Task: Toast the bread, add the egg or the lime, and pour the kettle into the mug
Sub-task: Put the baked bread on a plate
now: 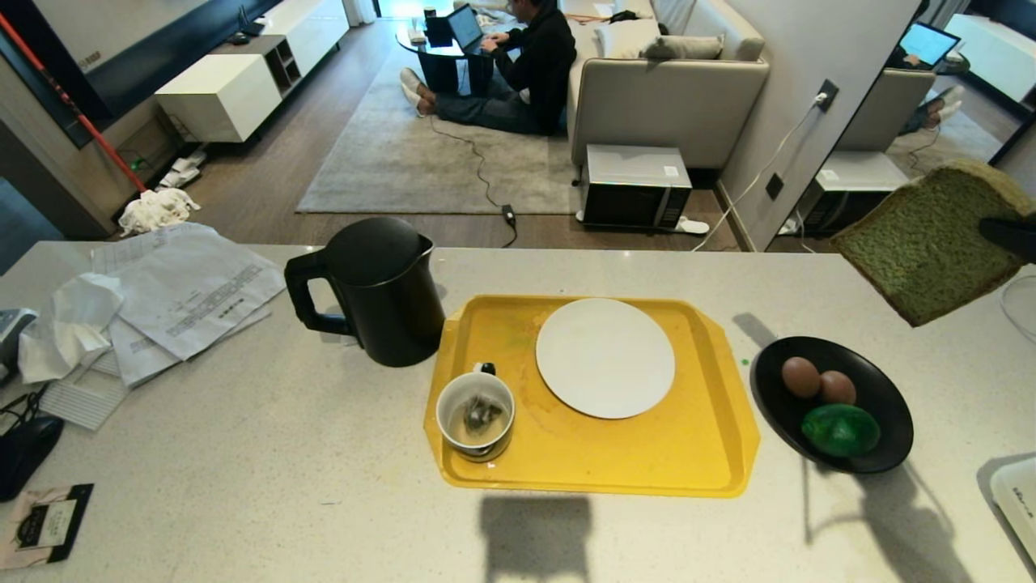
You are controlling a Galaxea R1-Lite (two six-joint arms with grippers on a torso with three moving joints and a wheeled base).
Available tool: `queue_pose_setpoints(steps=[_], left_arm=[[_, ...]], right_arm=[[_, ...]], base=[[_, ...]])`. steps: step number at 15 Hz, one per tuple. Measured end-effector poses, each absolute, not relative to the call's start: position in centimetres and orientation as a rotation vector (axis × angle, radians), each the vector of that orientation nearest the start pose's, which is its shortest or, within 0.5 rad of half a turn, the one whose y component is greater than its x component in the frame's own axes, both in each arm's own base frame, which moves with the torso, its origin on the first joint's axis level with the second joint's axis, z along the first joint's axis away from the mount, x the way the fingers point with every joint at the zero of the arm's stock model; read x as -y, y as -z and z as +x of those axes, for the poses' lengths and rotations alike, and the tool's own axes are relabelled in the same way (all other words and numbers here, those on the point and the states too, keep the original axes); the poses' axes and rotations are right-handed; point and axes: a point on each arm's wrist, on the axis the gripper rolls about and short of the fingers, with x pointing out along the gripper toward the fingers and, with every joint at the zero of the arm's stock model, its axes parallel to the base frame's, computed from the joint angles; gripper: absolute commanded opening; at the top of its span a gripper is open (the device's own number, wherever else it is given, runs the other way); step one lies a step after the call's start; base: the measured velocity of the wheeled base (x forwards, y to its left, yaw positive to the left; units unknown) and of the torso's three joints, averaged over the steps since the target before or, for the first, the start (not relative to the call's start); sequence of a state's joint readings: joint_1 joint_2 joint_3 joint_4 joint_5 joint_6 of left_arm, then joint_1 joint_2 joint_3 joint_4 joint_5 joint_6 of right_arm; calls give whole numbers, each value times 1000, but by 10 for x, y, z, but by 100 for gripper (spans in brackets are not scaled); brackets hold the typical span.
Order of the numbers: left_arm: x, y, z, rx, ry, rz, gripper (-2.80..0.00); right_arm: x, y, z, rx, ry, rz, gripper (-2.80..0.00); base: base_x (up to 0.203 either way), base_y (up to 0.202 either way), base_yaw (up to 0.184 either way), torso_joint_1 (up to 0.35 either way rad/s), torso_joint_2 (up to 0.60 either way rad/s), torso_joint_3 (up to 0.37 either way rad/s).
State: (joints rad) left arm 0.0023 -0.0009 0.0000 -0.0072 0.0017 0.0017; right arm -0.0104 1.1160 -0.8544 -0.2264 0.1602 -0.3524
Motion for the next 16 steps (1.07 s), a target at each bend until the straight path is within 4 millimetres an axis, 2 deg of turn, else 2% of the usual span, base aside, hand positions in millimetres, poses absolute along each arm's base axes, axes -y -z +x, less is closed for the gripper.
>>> queue_pose_setpoints(steps=[3, 6, 12, 16], left_arm=[[0, -76, -23, 8, -3, 2, -280], [0, -76, -23, 8, -4, 2, -280], [0, -76, -23, 8, -3, 2, -280], [0, -76, -23, 8, -4, 2, -280]], right_arm=[[-19, -292, 163, -4, -251, -355, -280], [-44, -280, 177, -72, -328, -365, -280], [-100, -229, 235, -298, -398, -426, -280], [-132, -199, 271, -346, -416, -450, -280]], base=[[0, 0, 0, 0, 0, 0], [0, 0, 0, 0, 0, 0], [0, 0, 0, 0, 0, 0], [0, 0, 0, 0, 0, 0]])
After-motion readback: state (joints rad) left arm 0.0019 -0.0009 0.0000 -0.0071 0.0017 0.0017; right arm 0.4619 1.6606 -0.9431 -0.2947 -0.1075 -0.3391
